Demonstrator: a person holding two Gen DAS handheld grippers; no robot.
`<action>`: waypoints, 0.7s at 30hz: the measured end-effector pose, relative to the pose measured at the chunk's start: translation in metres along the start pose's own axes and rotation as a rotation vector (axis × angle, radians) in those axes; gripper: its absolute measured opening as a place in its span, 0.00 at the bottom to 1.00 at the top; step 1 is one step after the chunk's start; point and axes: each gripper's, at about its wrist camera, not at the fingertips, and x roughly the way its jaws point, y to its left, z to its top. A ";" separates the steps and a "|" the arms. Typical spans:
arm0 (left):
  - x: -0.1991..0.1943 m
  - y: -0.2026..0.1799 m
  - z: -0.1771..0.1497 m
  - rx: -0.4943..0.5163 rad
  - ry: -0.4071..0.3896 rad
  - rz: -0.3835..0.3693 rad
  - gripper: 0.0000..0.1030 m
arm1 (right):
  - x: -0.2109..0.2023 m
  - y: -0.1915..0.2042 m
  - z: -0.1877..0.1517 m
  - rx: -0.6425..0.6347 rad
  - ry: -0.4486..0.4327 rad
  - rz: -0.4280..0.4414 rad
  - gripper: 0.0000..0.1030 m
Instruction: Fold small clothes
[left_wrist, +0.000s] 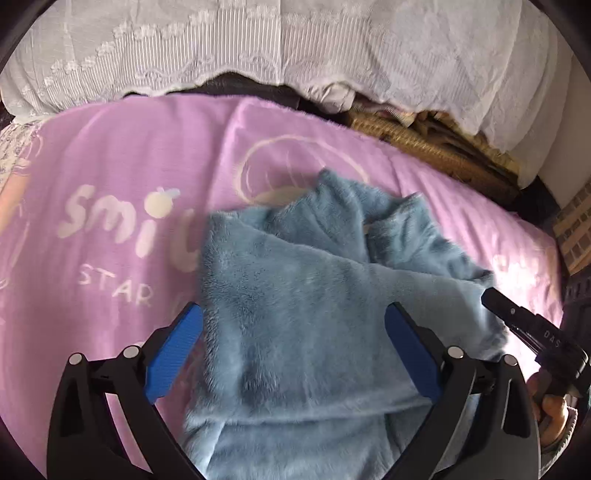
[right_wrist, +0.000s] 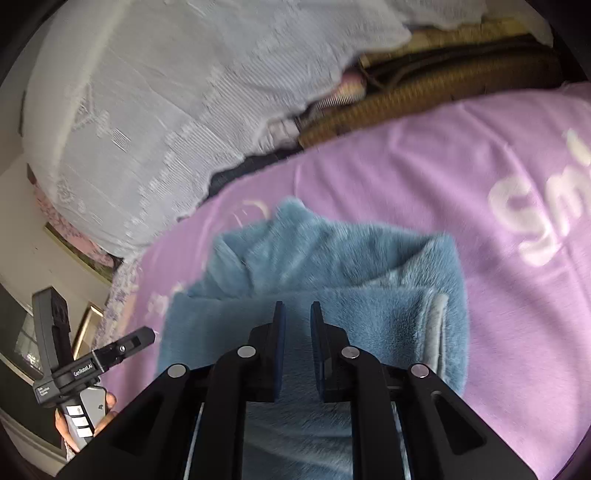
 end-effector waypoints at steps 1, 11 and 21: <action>0.022 0.003 -0.002 -0.003 0.039 0.046 0.94 | 0.013 -0.005 -0.005 0.004 0.019 -0.022 0.06; 0.020 0.020 -0.029 0.002 -0.015 0.061 0.92 | -0.007 0.005 -0.022 -0.066 -0.033 -0.046 0.06; 0.024 0.014 -0.065 0.059 0.066 0.030 0.96 | 0.003 0.009 -0.060 -0.125 0.085 -0.037 0.05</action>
